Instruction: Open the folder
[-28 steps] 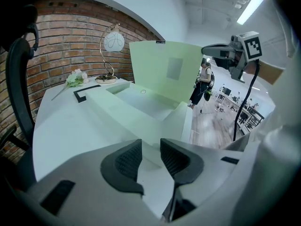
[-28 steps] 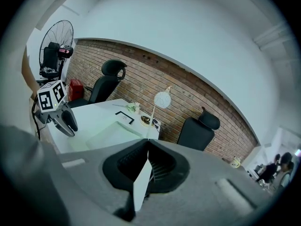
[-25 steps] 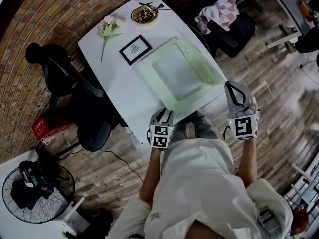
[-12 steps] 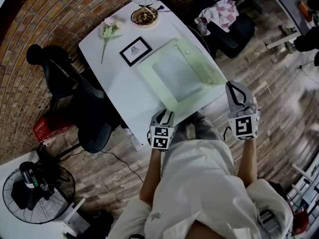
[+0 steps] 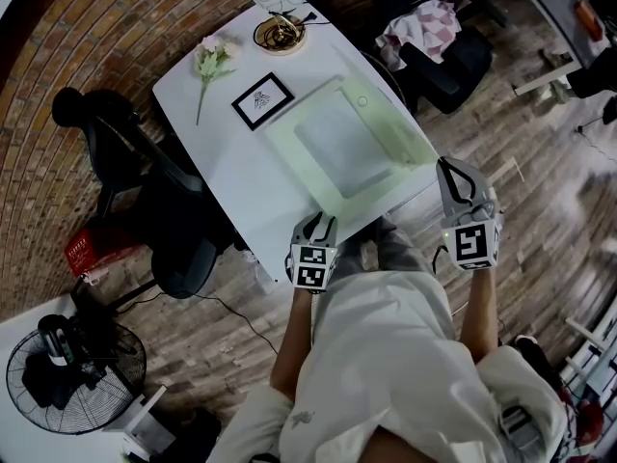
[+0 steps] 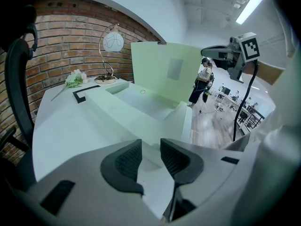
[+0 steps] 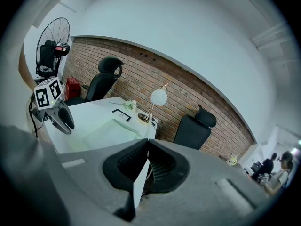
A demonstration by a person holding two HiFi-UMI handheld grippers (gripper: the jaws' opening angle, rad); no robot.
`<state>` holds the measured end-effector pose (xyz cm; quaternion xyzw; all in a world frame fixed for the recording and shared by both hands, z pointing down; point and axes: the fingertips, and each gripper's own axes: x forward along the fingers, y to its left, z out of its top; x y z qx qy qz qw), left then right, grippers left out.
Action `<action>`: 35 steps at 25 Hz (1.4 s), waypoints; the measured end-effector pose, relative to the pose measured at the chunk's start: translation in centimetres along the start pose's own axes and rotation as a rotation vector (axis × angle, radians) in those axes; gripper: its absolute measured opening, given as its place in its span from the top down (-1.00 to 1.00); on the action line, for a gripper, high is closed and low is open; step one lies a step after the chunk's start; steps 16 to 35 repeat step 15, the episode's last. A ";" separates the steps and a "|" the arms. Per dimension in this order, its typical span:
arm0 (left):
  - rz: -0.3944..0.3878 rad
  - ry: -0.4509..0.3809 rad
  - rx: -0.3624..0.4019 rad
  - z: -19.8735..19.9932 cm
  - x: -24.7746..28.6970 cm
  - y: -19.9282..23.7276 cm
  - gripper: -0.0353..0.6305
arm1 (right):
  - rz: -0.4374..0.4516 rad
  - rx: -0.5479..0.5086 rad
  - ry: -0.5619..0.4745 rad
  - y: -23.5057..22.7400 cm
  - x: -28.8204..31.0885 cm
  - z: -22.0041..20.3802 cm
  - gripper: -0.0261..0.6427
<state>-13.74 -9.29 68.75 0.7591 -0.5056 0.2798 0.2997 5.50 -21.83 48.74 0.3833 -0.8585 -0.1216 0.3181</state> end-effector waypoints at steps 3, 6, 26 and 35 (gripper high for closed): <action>0.000 -0.001 0.005 0.0 0.0 0.0 0.52 | -0.003 0.001 0.002 0.0 0.0 -0.1 0.89; -0.001 0.000 0.011 0.0 0.0 0.1 0.52 | -0.007 0.003 0.005 -0.1 0.0 -0.2 0.89; -0.011 0.008 0.010 0.1 -0.1 0.0 0.52 | -0.009 0.015 0.016 -0.4 0.2 -0.1 0.89; -0.011 0.008 0.010 0.1 -0.1 0.0 0.52 | -0.009 0.015 0.016 -0.4 0.2 -0.1 0.89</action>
